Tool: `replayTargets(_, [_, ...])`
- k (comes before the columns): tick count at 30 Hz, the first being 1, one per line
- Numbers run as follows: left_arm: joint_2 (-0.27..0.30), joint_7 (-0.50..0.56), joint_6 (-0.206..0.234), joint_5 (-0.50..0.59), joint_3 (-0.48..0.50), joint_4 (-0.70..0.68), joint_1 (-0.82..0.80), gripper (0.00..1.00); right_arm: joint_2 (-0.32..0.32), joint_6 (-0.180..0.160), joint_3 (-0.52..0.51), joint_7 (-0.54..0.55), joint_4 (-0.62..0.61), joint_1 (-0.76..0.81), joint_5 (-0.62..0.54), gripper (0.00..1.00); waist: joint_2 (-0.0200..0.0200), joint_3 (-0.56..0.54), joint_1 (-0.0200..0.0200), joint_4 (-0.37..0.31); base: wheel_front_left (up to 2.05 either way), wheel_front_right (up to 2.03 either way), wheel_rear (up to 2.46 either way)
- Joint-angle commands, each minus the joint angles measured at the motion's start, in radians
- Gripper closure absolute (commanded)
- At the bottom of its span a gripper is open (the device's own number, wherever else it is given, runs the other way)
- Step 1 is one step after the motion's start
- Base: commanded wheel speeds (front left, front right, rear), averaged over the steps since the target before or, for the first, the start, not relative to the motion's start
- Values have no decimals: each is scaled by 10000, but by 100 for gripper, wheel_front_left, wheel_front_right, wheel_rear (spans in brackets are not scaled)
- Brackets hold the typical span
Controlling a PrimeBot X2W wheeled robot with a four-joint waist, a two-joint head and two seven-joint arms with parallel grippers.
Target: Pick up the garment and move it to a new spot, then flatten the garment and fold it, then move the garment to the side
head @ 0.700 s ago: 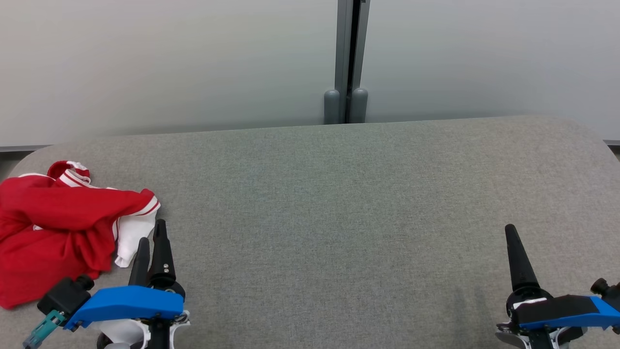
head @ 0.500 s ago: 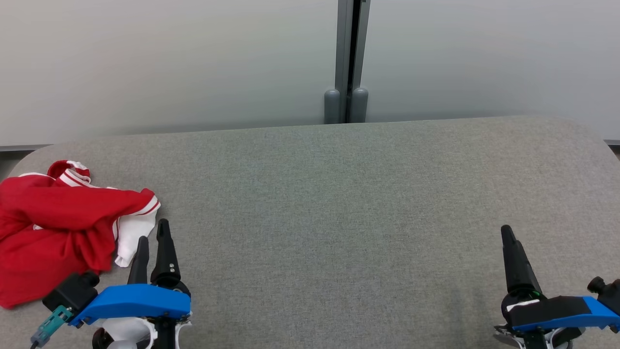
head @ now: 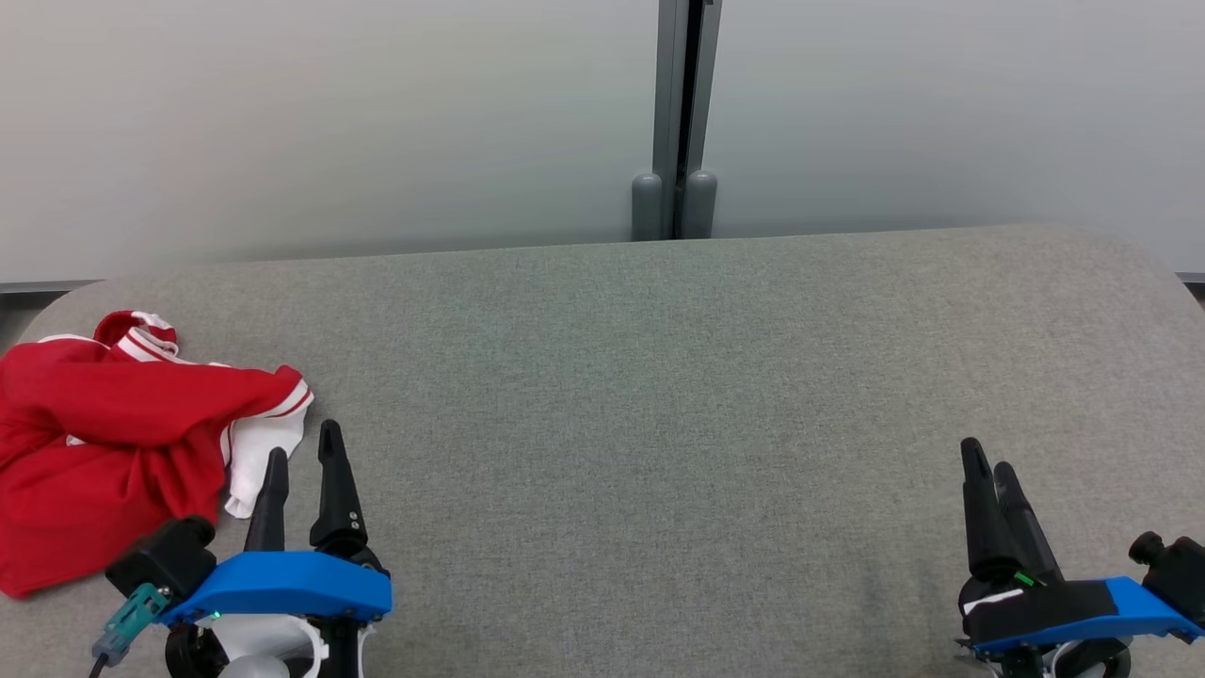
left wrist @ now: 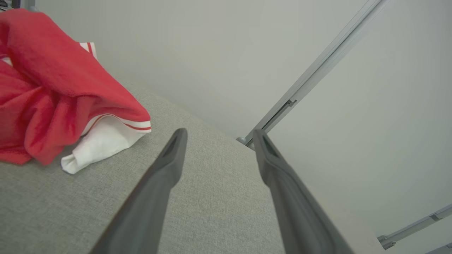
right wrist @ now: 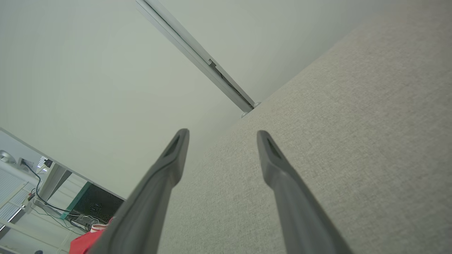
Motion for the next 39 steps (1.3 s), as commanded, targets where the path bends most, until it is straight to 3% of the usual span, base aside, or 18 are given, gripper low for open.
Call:
replayTargets(1, [69, -100, 45, 280, -49, -132, -212, 0, -72, 16, 31, -92, -134, -6, -270, 0, 0, 0, 0, 3, 0, 0, 0])
replayTargets(39, [77, -1010, 477, 4194, -314, 217, -28, 0, -96, 24, 370, -1008, 144, 179, -3847, 0, 0, -49, 0, 85, 0, 0, 0])
